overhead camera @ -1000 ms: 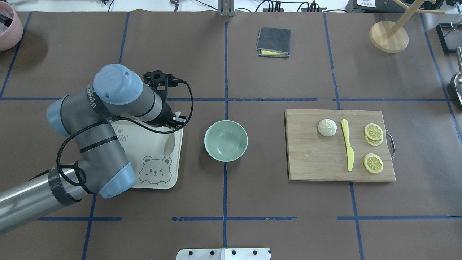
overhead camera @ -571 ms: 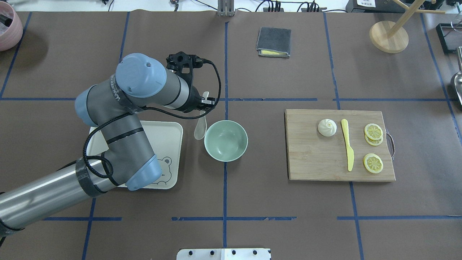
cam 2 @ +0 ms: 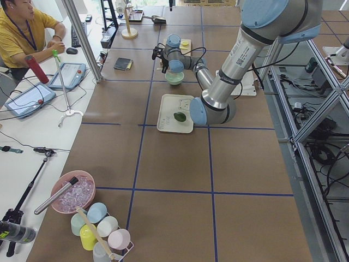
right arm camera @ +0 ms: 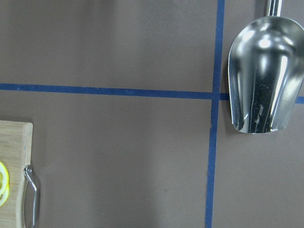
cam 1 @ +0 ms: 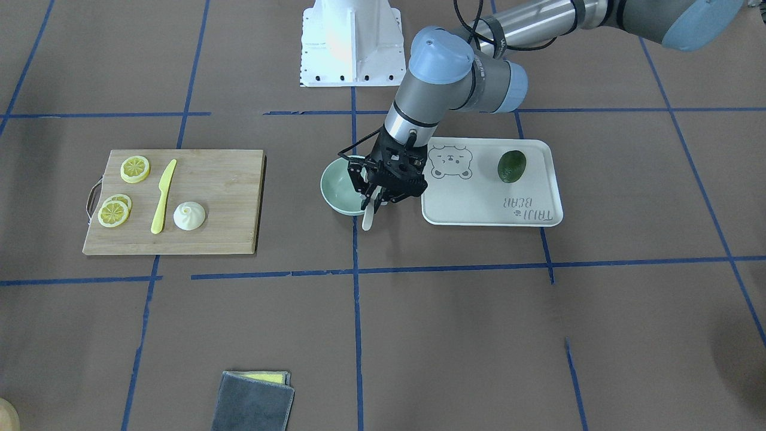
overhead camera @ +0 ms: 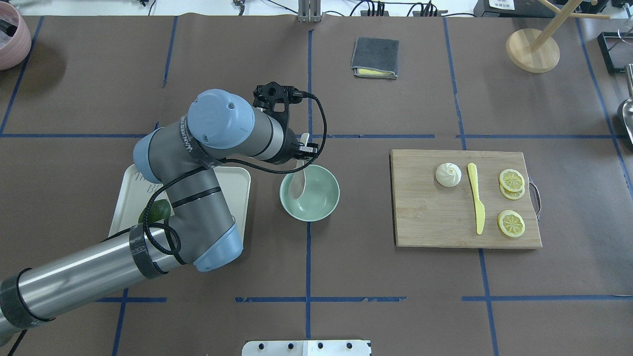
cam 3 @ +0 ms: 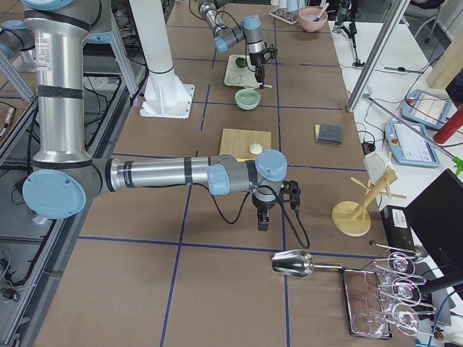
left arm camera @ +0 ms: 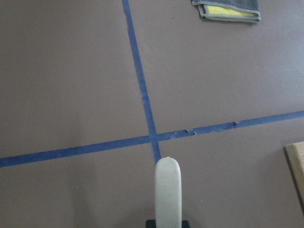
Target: Put spoon and bun in bowl
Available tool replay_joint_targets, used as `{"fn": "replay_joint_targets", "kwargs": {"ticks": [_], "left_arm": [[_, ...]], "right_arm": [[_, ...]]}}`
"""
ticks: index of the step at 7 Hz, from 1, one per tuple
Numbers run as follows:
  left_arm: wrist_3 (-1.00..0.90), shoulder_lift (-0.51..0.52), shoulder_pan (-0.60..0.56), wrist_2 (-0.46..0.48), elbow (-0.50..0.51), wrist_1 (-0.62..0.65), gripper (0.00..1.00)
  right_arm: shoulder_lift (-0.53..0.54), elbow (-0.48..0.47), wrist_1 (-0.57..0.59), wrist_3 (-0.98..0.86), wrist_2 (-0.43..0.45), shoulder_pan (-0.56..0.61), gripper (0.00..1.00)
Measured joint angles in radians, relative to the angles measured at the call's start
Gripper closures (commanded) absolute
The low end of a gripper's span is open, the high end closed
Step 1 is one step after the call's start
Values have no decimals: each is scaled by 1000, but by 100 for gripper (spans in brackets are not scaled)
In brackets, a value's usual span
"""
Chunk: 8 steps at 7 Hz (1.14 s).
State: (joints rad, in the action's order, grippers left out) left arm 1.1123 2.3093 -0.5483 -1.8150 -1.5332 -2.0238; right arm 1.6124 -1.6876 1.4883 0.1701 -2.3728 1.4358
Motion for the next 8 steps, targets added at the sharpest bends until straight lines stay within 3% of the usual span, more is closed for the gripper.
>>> {"fn": "replay_joint_targets", "kwargs": {"ticks": [1,2,5,6,8], "left_arm": [[-1,-2,7,1,0,0,11],[-2,-6,10,5,-1,0,5],[-6,-53,-17,28,-36,3,6],[-37,-90,-56,27,-58,4,6],[-184,-176,-155,11,-100,9,6]], "right_arm": [[0,3,-2,-1,-6,-1,0],[0,2,-4,-1,-16,-1,0],[-7,-5,-84,33,-65,-18,0],[-19,-13,-154,108,-71,-59,0],[-73,-27,-373,433,-35,-225,0]]}}
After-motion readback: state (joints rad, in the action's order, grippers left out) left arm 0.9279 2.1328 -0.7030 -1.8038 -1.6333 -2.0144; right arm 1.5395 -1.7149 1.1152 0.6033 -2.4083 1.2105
